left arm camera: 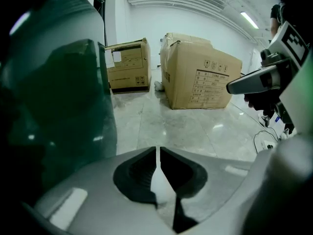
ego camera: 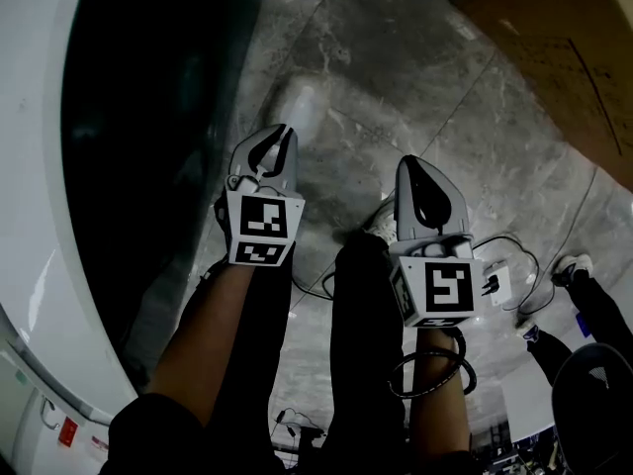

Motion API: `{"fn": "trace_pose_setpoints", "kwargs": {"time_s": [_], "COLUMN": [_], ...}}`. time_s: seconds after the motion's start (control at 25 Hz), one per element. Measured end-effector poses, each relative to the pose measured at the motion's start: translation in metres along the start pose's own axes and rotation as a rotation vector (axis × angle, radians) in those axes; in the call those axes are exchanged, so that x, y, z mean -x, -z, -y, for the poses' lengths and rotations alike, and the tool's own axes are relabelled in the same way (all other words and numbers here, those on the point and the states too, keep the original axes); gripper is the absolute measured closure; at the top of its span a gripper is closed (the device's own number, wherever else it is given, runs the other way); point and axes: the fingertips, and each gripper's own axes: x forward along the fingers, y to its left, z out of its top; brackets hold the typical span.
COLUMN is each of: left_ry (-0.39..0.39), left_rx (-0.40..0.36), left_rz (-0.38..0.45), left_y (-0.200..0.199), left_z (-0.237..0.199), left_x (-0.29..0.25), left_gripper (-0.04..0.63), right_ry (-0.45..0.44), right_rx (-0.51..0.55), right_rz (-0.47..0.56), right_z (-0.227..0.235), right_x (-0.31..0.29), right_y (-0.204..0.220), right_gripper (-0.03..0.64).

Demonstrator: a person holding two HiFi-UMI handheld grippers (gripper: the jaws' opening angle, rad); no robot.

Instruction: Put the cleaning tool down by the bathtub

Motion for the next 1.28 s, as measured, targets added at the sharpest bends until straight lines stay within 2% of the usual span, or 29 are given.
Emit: {"fn": "trace_pose_setpoints", "kwargs": {"time_s": [0.24,0.72,0.92,1.28], "left_ry": [-0.003,-0.015,-0.017,-0.050], "left_rx": [-0.008,0.016,0.006,0.007], "left_rz": [0.019,0.091,0.132,0.214], "left_y": [-0.031,-0.106,-0.134,-0.178], "left_z": [0.003,0.006,0.006,0.003], "left_x": [0.037,0.105,0.139,0.191], "left_gripper": [0.595,0.595,0.595,0.595], "right_ry": [-0.005,0.007,0.011,-0.011], "right_rx": [-0.006,0.031,0.031,0.055], "right_rz": [0.019,0.117,0.130,0.215], "right_z": [-0.016,-0.027,-0.038,-0.059], "right_x": [0.027,0.076,0.098,0.131], "right_y": [-0.032,-0.120,-0.141,-0.191], "right_gripper": [0.594,0.594,0.594,0.595]}}
